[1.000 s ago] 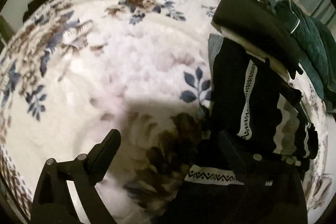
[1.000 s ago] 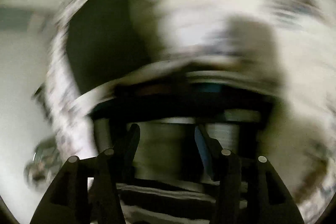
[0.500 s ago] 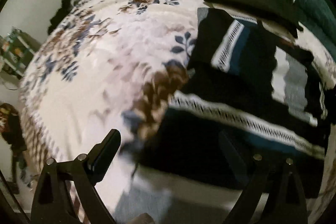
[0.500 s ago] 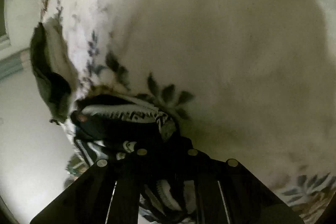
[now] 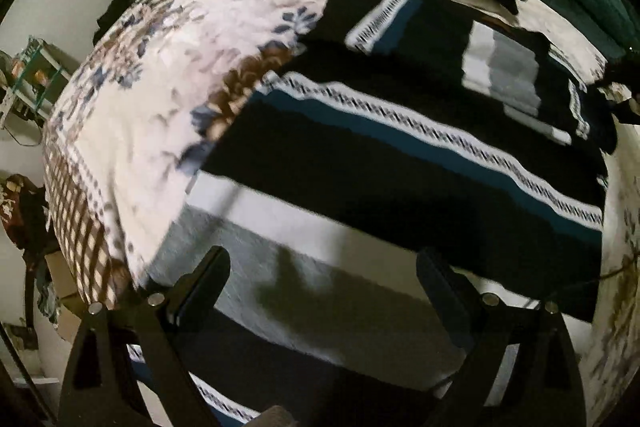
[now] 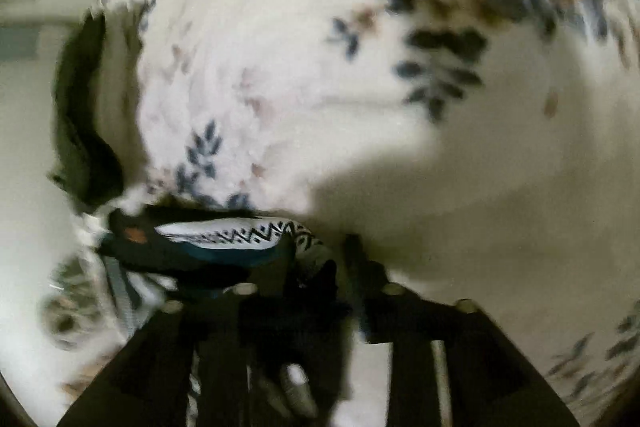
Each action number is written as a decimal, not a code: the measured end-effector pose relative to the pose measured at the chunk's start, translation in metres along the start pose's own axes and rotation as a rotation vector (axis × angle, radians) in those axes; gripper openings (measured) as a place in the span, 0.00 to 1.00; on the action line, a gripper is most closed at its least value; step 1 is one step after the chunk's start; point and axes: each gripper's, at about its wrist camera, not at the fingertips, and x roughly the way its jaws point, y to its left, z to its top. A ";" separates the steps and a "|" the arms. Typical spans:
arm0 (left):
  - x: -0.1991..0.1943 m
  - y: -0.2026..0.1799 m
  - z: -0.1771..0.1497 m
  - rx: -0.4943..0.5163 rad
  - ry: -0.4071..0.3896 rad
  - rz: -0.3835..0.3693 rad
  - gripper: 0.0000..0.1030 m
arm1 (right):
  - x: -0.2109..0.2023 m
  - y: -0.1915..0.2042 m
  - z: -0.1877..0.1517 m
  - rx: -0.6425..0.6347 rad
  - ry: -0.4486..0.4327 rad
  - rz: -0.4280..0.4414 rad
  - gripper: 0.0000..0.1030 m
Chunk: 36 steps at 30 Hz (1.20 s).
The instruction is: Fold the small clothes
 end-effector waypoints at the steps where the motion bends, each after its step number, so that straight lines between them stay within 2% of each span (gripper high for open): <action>1: 0.000 -0.004 -0.005 0.003 0.009 0.001 0.92 | 0.006 -0.007 0.000 0.042 0.041 0.043 0.46; 2: 0.000 -0.006 -0.008 0.006 0.016 0.004 0.92 | 0.007 -0.012 0.000 0.075 0.055 0.032 0.46; 4: -0.002 -0.012 -0.013 -0.003 0.023 -0.002 0.92 | -0.006 -0.013 -0.008 0.080 0.016 0.048 0.46; 7: -0.003 -0.021 -0.017 -0.006 0.032 -0.030 0.92 | -0.029 -0.004 -0.049 0.029 -0.028 0.117 0.46; 11: 0.002 -0.036 -0.017 -0.002 0.043 -0.064 0.92 | -0.011 -0.006 -0.092 0.055 0.060 0.214 0.46; 14: 0.004 -0.045 -0.017 -0.005 0.054 -0.087 0.92 | 0.009 -0.005 -0.111 0.030 0.071 0.174 0.44; 15: 0.004 -0.046 -0.017 -0.002 0.054 -0.089 0.92 | 0.008 -0.006 -0.112 0.033 0.061 0.160 0.16; 16: 0.003 -0.048 -0.016 0.002 0.052 -0.092 0.92 | 0.006 -0.010 -0.116 0.041 0.039 0.149 0.08; 21: 0.002 -0.048 -0.013 0.014 0.050 -0.103 0.92 | -0.027 0.002 -0.134 0.046 -0.043 0.190 0.08; 25: 0.003 -0.044 -0.008 0.010 0.045 -0.108 0.92 | -0.049 0.006 -0.147 0.012 -0.039 0.182 0.08; 27: 0.004 -0.044 -0.005 0.001 0.045 -0.111 0.92 | -0.046 0.000 -0.150 0.006 0.002 0.141 0.09; 28: 0.004 -0.043 -0.003 -0.007 0.044 -0.114 0.92 | -0.033 -0.006 -0.152 0.002 0.052 0.102 0.12; 29: 0.004 -0.043 0.000 -0.014 0.043 -0.117 0.92 | -0.023 -0.013 -0.151 0.005 0.105 0.055 0.17; 31: 0.003 -0.042 0.003 -0.022 0.038 -0.120 0.92 | -0.016 -0.032 -0.149 0.009 0.153 -0.063 0.17; 33: 0.001 -0.041 0.006 -0.026 0.027 -0.123 0.92 | -0.025 -0.039 -0.148 0.006 0.093 -0.084 0.18; 34: 0.001 -0.040 0.006 -0.023 0.025 -0.121 0.92 | -0.033 -0.041 -0.147 0.004 0.055 -0.077 0.21; 35: 0.002 -0.041 0.005 -0.018 0.025 -0.116 0.92 | -0.044 -0.039 -0.146 -0.005 0.002 -0.059 0.30; 36: 0.004 -0.040 0.004 -0.014 0.027 -0.114 0.92 | -0.048 -0.036 -0.146 -0.023 -0.022 -0.048 0.45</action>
